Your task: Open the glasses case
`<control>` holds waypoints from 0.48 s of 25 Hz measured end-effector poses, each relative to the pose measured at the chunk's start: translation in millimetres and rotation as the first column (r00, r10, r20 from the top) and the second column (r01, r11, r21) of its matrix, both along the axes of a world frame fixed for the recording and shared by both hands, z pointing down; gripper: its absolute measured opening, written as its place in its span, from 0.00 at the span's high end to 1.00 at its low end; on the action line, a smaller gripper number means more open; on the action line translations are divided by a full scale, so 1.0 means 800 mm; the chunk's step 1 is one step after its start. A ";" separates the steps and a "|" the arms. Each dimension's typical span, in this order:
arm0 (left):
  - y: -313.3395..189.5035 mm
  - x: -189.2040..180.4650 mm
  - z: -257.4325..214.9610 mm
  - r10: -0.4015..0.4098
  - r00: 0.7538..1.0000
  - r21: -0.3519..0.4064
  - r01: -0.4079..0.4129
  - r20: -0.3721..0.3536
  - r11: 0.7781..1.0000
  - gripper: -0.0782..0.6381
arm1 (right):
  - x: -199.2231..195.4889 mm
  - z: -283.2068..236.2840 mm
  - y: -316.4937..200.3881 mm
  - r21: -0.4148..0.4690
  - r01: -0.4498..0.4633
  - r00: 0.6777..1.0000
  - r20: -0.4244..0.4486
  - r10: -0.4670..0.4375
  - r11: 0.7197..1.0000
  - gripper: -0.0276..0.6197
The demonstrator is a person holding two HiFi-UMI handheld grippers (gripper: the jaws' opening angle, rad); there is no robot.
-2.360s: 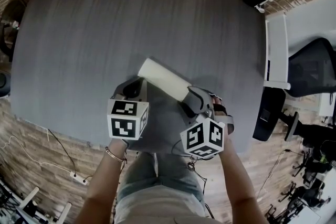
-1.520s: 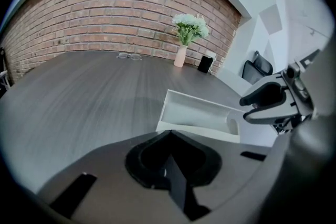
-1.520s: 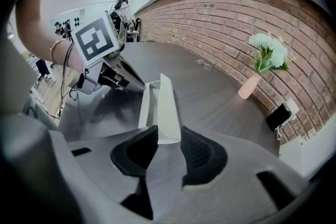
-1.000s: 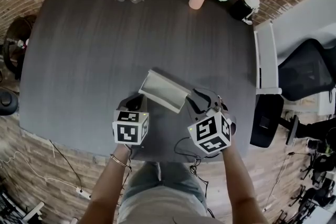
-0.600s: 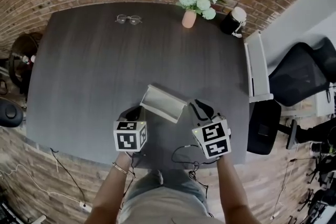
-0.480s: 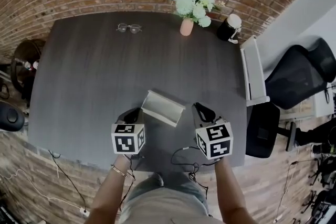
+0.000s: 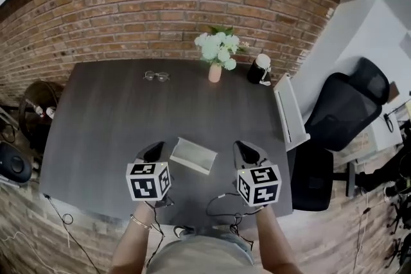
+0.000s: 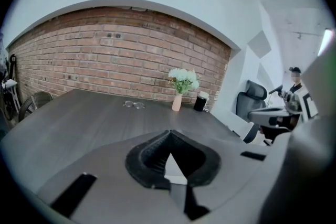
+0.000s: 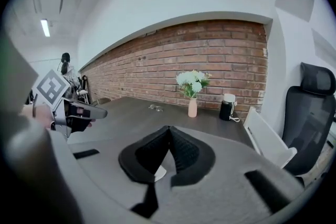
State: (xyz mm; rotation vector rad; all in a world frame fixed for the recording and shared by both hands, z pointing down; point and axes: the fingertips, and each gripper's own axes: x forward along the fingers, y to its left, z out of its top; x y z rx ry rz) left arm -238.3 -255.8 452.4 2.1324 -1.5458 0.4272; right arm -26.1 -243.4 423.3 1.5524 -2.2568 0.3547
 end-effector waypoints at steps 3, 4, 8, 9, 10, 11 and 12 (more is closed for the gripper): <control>0.001 -0.001 -0.042 -0.002 1.000 0.074 0.002 -0.005 0.997 0.90 | 0.012 -0.023 0.008 0.063 -0.033 0.999 -0.012 0.034 0.997 0.95; 0.001 -0.003 -0.057 -0.005 1.000 0.105 0.006 -0.010 0.994 0.90 | 0.017 -0.031 0.011 0.085 -0.048 0.999 -0.014 0.049 0.995 0.95; 0.004 -0.010 -0.111 -0.037 0.999 0.255 0.046 -0.040 0.966 0.90 | 0.041 -0.057 0.019 0.168 -0.132 0.991 0.033 0.128 0.977 0.95; 0.006 -0.012 -0.119 -0.046 0.998 0.285 0.058 -0.047 0.957 0.90 | 0.047 -0.061 0.022 0.183 -0.152 0.988 0.045 0.146 0.971 0.95; 0.009 -0.015 -0.125 -0.055 0.997 0.307 0.068 -0.051 0.949 0.90 | 0.052 -0.063 0.025 0.193 -0.168 0.986 0.052 0.161 0.967 0.95; 0.011 -0.017 -0.128 -0.063 0.996 0.320 0.077 -0.055 0.944 0.90 | 0.055 -0.064 0.028 0.200 -0.179 0.984 0.054 0.172 0.963 0.95; 0.013 -0.018 -0.129 -0.070 0.996 0.327 0.085 -0.059 0.941 0.90 | 0.058 -0.063 0.030 0.202 -0.186 0.982 0.053 0.179 0.962 0.95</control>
